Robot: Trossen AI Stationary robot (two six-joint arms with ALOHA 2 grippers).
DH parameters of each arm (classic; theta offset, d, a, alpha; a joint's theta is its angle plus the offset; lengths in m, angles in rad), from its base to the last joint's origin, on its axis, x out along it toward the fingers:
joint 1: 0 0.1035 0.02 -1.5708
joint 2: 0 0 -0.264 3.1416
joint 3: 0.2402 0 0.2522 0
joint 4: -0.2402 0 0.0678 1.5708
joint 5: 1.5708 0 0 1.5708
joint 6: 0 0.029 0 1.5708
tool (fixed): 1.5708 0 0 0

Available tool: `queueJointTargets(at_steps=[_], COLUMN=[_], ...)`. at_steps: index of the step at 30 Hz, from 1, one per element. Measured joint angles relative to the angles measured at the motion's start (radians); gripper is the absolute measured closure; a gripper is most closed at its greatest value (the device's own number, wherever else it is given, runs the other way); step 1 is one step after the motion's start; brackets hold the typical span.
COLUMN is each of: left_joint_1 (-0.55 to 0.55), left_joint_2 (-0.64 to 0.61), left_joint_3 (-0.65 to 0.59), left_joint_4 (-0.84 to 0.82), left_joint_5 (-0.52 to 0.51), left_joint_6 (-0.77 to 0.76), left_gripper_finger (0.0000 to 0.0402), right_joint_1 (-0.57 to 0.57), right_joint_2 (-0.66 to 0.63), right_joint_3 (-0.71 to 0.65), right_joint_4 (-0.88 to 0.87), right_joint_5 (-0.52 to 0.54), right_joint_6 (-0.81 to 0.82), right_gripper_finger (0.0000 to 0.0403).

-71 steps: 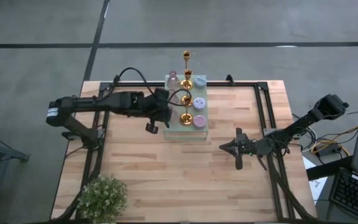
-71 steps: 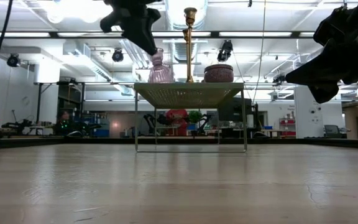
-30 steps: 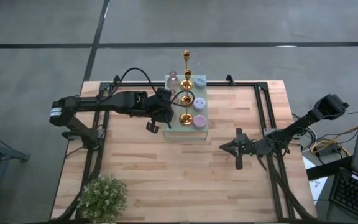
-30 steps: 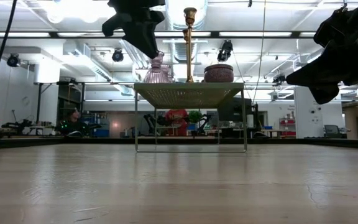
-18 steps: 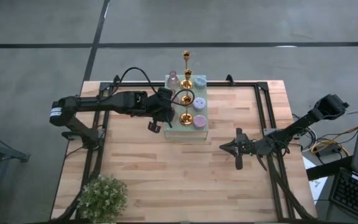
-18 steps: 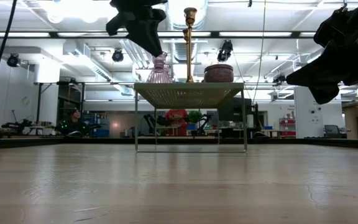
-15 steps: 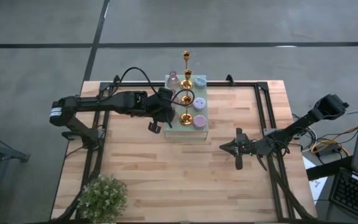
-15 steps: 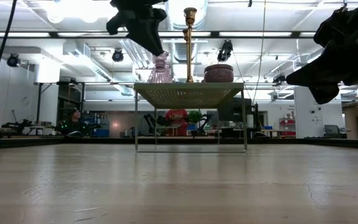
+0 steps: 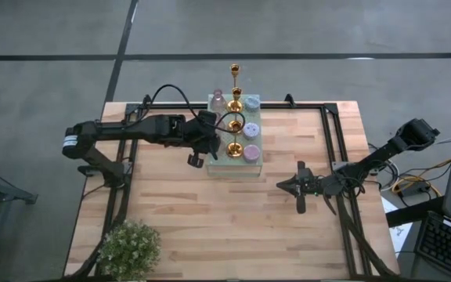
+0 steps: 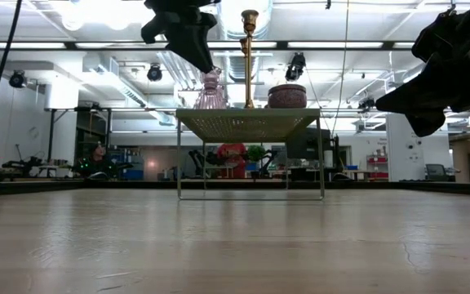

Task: Pick & Place candle stick holders
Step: Put the pink glass candle holder on the shelf aligned with the other pink glass candle holders, then return to Home Position

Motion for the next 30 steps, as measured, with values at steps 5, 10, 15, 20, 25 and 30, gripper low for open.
queueJointTargets(at_steps=[5,10,15,20,25,30], left_joint_1=[0.0,0.0,0.0,0.0,-0.002,-0.005], left_joint_2=[-0.001,-0.001,-0.009,-0.051,-0.117,-0.201], left_joint_3=[0.0,0.0,0.02,0.04,-0.008,-0.094], left_joint_4=[0.0,0.0,-0.005,-0.025,-0.07,-0.054], left_joint_5=[0.0,0.0,-0.004,0.012,0.029,0.082], left_joint_6=[-0.006,-0.013,-0.014,-0.078,-0.159,-0.243], left_gripper_finger=[0.0317,0.0275,0.024,0.0236,0.0255,0.0314], right_joint_1=[0.0,0.0,0.0,0.0,0.0,0.0], right_joint_2=[0.0,0.0,0.0,0.0,0.0,0.0], right_joint_3=[0.0,0.0,0.0,0.0,0.0,0.0], right_joint_4=[0.0,0.0,0.0,0.0,0.0,0.001], right_joint_5=[0.0,0.0,0.0,0.0,-0.002,-0.001], right_joint_6=[0.0,0.0,0.0,0.0,0.005,0.008], right_gripper_finger=[0.0394,0.0394,0.0394,0.0394,0.0394,0.0394])
